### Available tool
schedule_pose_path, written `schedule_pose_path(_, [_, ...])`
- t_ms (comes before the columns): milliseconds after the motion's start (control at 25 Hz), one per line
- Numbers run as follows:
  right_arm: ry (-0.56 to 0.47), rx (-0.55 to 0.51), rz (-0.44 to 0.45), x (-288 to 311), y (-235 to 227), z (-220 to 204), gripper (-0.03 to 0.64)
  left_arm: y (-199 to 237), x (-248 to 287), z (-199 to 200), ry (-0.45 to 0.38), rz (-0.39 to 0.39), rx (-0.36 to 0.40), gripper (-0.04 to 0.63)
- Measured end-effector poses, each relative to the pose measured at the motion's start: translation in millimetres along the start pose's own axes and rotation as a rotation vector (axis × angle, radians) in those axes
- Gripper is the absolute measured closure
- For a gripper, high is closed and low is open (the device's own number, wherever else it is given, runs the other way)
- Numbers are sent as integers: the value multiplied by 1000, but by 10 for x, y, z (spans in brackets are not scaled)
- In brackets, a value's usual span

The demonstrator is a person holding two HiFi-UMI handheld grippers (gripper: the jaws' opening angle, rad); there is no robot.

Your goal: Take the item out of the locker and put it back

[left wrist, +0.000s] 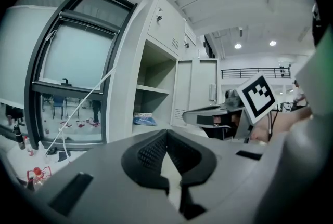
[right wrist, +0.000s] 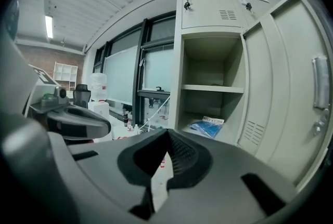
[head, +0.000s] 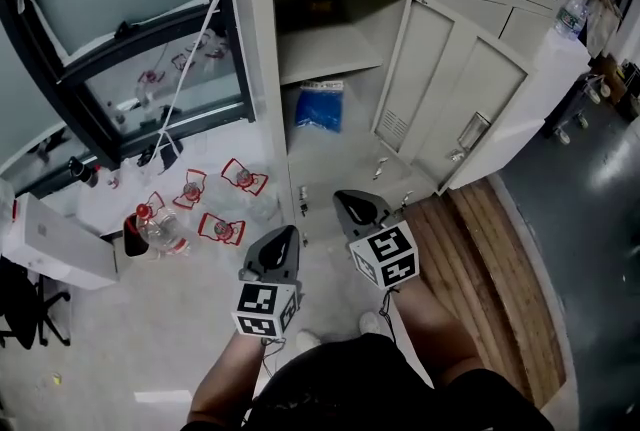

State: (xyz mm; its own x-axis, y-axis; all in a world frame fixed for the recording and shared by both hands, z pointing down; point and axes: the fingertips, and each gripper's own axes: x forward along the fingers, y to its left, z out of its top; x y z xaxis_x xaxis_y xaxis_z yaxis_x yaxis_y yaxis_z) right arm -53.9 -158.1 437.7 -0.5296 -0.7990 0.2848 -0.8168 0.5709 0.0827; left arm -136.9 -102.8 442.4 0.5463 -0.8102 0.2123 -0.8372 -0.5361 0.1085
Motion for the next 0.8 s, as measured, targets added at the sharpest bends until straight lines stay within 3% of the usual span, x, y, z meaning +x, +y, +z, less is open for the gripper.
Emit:
schedule_pose_path(320, [-6,38,45,-301,-155,-127,617,-259,101,-82,16,58,4,591])
schedule_pose_path(800, [-13,76,180,-882,-526,-465,617,-1085,301,-208,34,154,-17,591])
